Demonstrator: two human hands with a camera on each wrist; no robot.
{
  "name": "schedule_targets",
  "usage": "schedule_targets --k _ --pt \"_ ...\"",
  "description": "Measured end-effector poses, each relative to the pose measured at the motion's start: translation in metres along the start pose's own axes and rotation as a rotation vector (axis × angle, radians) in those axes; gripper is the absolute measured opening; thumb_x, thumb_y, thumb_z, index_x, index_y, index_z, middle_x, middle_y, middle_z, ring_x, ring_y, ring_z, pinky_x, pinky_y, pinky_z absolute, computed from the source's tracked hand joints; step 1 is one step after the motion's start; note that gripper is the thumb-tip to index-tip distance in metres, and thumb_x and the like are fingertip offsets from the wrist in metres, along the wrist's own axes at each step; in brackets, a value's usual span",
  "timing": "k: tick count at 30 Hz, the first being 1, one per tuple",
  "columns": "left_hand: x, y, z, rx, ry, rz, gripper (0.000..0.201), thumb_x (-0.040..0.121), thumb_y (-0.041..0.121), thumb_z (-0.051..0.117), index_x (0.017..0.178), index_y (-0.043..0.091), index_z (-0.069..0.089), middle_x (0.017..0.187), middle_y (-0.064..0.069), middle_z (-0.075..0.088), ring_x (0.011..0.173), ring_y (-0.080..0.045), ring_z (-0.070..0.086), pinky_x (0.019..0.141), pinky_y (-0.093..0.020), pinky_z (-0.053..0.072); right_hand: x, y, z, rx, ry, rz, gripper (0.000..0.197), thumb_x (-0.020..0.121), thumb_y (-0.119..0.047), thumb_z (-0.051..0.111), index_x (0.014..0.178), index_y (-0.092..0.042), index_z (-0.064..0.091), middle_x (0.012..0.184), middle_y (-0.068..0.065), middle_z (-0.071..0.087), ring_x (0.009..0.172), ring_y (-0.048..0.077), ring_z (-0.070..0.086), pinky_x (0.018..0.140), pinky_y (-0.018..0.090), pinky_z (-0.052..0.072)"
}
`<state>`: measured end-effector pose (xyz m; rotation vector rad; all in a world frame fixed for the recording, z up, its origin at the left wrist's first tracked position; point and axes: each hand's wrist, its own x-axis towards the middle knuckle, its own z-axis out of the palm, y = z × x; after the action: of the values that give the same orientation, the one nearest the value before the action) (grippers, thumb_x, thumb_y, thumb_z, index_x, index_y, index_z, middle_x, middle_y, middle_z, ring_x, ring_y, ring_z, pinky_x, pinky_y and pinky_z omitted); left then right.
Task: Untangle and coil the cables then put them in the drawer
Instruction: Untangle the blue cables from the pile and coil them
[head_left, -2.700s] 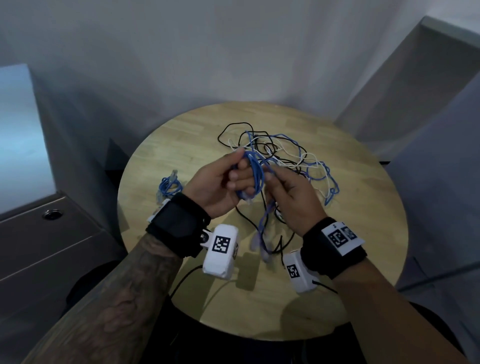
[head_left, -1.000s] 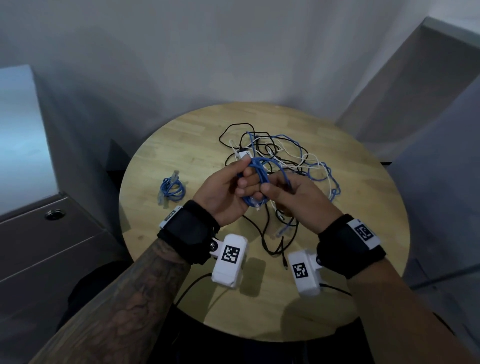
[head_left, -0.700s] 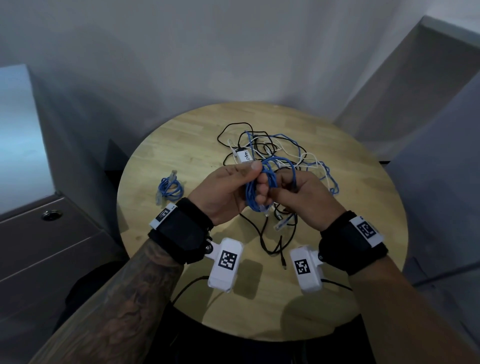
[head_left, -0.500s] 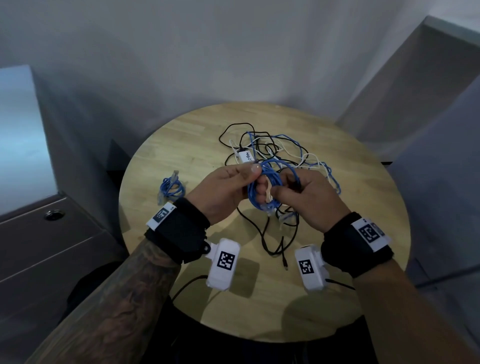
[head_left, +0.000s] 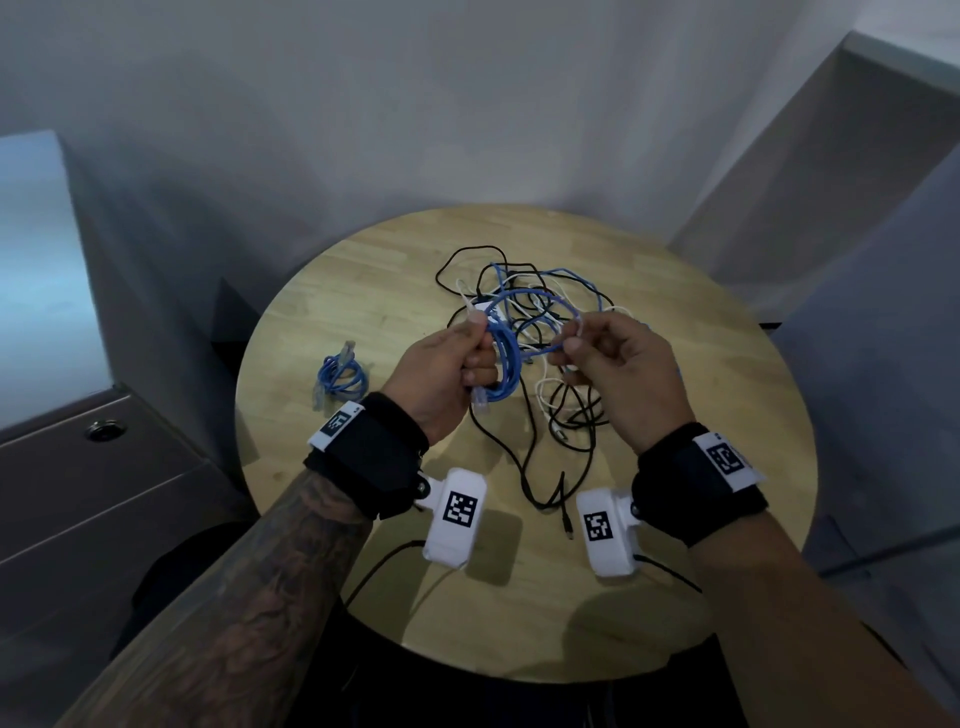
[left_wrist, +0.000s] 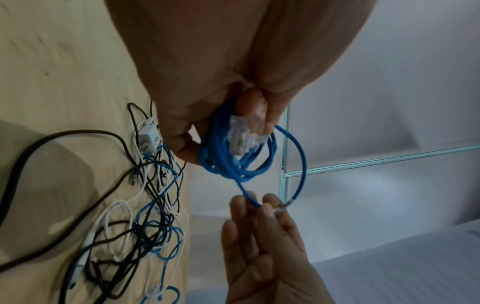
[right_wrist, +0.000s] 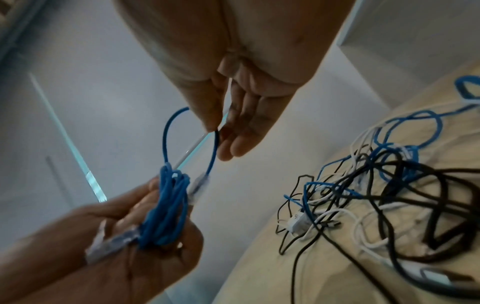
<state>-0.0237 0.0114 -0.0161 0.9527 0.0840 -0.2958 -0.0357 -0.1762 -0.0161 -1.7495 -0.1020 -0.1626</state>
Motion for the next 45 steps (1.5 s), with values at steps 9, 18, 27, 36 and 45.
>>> schedule_targets --k 9,18,27,36,45 --pt "-0.004 -0.003 0.002 -0.168 -0.235 -0.263 0.029 0.097 0.034 0.043 0.077 0.013 0.047 0.057 0.007 0.033 0.045 -0.002 0.031 0.045 -0.012 0.026 0.004 0.002 0.001 0.268 0.038 0.062 0.017 0.097 0.003 0.053 0.098 -0.012 0.063 0.086 0.005 0.073 0.073 0.016 0.069 0.070 0.027 0.058" --pt "-0.003 -0.011 0.003 -0.174 -0.202 -0.195 0.033 0.100 0.036 0.041 0.075 0.015 0.047 0.055 0.007 0.034 0.045 -0.004 0.031 0.055 -0.014 0.035 -0.003 0.010 0.014 0.340 -0.047 0.326 0.012 0.095 -0.003 0.059 0.095 -0.014 0.065 0.088 0.014 0.072 0.073 0.022 0.067 0.066 0.032 0.055" --pt "0.006 -0.025 0.000 0.014 -0.017 0.001 0.035 0.103 0.032 0.043 0.077 0.011 0.054 0.056 0.003 0.043 0.053 -0.012 0.037 0.064 -0.029 0.038 -0.019 0.009 0.035 -0.050 -0.118 0.044 0.069 0.069 -0.047 0.082 0.126 -0.042 0.044 0.111 -0.003 0.066 0.099 0.013 0.068 0.084 0.035 0.058" --pt "-0.003 -0.033 0.013 0.194 -0.075 0.060 0.025 0.104 0.019 0.043 0.080 0.010 0.050 0.070 0.000 0.037 0.055 -0.007 0.030 0.054 -0.018 0.027 -0.004 0.004 0.017 0.075 0.012 0.115 0.022 0.097 -0.033 0.062 0.090 -0.014 0.069 0.084 0.015 0.065 0.079 0.018 0.061 0.078 0.045 0.056" --pt "-0.007 -0.028 0.008 0.500 -0.181 0.044 0.026 0.097 0.021 0.057 0.112 -0.001 0.058 0.051 0.015 0.042 0.046 -0.004 0.040 0.059 -0.036 0.057 0.002 -0.005 0.005 0.379 -0.159 0.202 0.032 0.099 -0.034 0.053 0.085 -0.010 0.068 0.075 0.002 0.057 0.068 0.012 0.053 0.072 0.028 0.046"
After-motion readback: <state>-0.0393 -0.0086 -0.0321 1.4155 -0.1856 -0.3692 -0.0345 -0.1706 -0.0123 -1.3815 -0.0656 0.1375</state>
